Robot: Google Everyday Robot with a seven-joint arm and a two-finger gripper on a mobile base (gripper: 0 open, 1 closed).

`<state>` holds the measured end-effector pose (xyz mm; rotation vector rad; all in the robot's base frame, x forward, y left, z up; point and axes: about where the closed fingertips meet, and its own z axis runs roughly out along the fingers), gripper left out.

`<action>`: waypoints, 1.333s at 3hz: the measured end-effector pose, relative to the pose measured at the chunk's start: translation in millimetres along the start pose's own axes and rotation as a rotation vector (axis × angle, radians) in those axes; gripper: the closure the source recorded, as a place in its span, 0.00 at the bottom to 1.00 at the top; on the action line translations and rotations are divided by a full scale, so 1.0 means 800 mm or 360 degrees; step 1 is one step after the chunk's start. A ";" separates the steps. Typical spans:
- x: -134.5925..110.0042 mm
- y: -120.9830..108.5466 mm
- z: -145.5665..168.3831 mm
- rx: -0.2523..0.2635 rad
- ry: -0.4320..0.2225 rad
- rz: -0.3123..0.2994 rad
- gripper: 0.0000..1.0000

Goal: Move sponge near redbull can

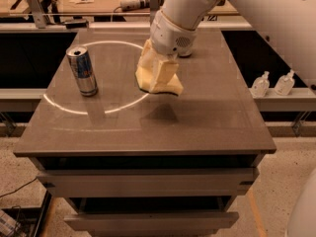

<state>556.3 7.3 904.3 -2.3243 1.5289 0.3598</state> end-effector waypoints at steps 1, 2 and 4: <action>-0.035 -0.002 0.014 0.0004 -0.0176 0.0142 1.00; -0.072 -0.012 0.031 0.0004 -0.0273 0.0149 1.00; -0.122 -0.049 0.043 0.0044 -0.0354 0.0051 1.00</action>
Offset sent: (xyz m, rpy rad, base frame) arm -0.0195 0.0986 0.0035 0.2188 0.1268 -0.0552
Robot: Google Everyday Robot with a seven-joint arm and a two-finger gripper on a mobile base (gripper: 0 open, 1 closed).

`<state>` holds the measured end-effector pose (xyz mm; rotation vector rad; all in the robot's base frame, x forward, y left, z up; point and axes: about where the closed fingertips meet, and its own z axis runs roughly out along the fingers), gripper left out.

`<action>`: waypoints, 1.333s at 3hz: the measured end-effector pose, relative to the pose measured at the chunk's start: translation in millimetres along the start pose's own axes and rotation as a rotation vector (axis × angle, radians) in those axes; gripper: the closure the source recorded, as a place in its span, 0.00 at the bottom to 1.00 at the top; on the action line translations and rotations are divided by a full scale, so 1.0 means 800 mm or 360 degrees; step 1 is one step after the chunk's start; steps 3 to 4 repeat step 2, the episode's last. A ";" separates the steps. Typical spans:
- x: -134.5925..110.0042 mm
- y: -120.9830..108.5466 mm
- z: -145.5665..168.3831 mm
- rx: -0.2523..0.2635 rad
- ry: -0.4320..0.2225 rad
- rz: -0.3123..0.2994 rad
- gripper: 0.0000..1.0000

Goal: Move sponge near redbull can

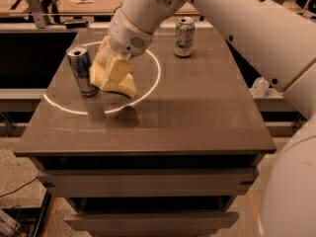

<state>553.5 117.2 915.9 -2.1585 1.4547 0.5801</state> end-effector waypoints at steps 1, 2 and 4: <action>-0.004 -0.012 0.013 -0.0001 -0.0024 0.0019 1.00; -0.005 -0.012 0.015 -0.0005 -0.0025 0.0017 0.82; -0.005 -0.012 0.015 -0.0005 -0.0025 0.0017 0.82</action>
Offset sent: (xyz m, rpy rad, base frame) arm 0.0068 0.0107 -0.0047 0.0116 0.0116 -0.0065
